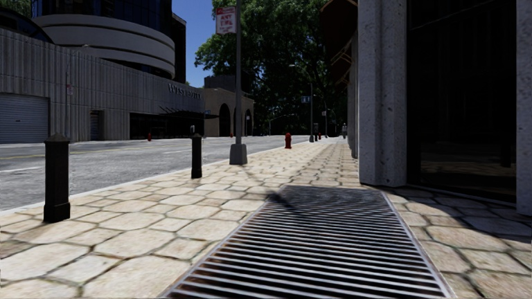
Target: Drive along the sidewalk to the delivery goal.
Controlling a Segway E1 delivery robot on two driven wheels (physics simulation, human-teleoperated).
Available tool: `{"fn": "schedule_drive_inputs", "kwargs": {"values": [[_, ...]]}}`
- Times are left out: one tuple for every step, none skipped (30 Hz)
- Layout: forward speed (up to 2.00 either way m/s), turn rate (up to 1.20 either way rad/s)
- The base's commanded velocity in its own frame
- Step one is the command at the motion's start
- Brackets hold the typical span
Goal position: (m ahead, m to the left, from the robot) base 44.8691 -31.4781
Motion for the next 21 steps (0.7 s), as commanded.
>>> {"fn": "schedule_drive_inputs", "kwargs": {"values": [[2.0,0.0],[2.0,0.0],[2.0,0.0],[2.0,0.0],[2.0,0.0],[2.0,0.0],[2.0,0.0],[2.0,0.0],[2.0,0.0],[2.0,0.0],[2.0,0.0],[2.0,0.0],[2.0,0.0],[2.0,0.0],[2.0,0.0],[2.0,0.0],[2.0,0.0],[2.0,0.0],[2.0,0.0],[2.0,-0.02],[2.0,-0.09]]}}
